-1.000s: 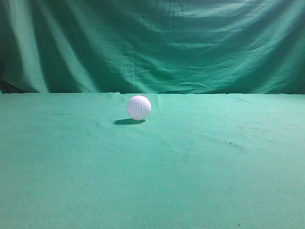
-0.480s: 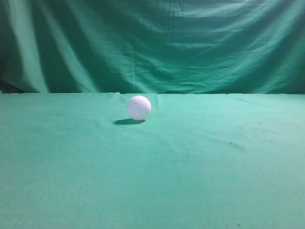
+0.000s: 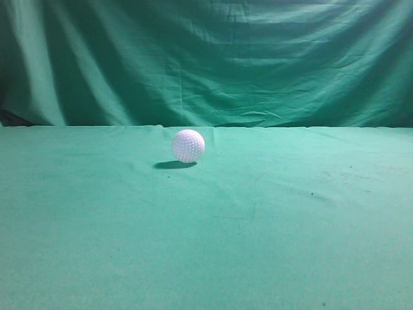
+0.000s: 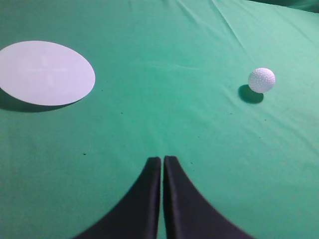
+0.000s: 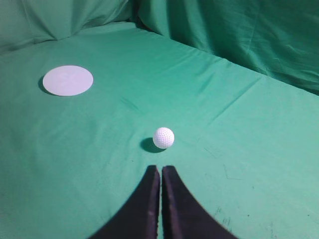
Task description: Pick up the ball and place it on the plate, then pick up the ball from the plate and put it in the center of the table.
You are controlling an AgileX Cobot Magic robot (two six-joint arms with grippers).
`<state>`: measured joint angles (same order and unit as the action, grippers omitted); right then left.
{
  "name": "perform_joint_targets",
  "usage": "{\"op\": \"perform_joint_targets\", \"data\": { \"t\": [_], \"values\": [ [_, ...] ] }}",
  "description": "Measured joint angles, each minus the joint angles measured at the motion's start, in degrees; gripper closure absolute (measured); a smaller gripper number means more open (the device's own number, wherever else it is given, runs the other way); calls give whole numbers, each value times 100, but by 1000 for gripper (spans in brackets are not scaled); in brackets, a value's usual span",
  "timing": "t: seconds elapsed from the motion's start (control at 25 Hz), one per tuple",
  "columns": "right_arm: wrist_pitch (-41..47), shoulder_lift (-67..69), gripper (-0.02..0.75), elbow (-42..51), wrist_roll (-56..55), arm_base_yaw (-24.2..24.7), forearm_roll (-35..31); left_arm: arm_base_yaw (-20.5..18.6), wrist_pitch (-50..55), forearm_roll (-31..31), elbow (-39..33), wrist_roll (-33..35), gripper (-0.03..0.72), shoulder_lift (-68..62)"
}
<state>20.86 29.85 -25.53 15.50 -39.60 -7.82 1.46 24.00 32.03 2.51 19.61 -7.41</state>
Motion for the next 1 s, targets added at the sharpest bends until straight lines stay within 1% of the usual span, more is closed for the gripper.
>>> {"op": "perform_joint_targets", "data": {
  "t": [0.08,0.16,0.24,0.32,0.44,0.48,0.52,0.56,0.6,0.64,0.72,0.8,0.92,1.0],
  "values": [
    [0,-45,738,99,9,0,42,0,0,0,0,0,688,0],
    [10,-203,738,246,24,184,42,0,0,0,0,0,688,0],
    [-2,-433,738,458,24,553,-23,0,0,0,0,0,688,0],
    [-2,-791,738,746,37,1038,-86,0,0,0,0,0,688,0],
    [-55,-1394,738,1290,36,1918,-98,0,0,0,0,0,688,0],
    [-138,-1609,738,1512,36,2139,-98,0,0,0,0,0,688,0],
    [-138,-1609,738,1512,36,2139,-98,0,0,0,0,0,688,0],
    [-291,-1812,738,1740,36,2412,-98,0,0,0,0,0,688,0],
    [-411,-2008,738,1928,36,2578,-110,0,0,0,0,0,688,0],
    [-651,-2295,738,2343,36,2881,-121,0,0,0,0,0,688,0],
    [-802,-2568,738,2629,44,3120,-121,0,0,0,0,0,688,0],
    [-775,-2742,738,2700,44,3282,-115,0,0,0,0,0,688,0],
    [-630,-2929,738,2700,44,3403,-45,0,0,0,0,0,688,0],
    [-375,-3021,738,2700,48,3418,22,0,0,0,0,0,688,0]
  ]
}}
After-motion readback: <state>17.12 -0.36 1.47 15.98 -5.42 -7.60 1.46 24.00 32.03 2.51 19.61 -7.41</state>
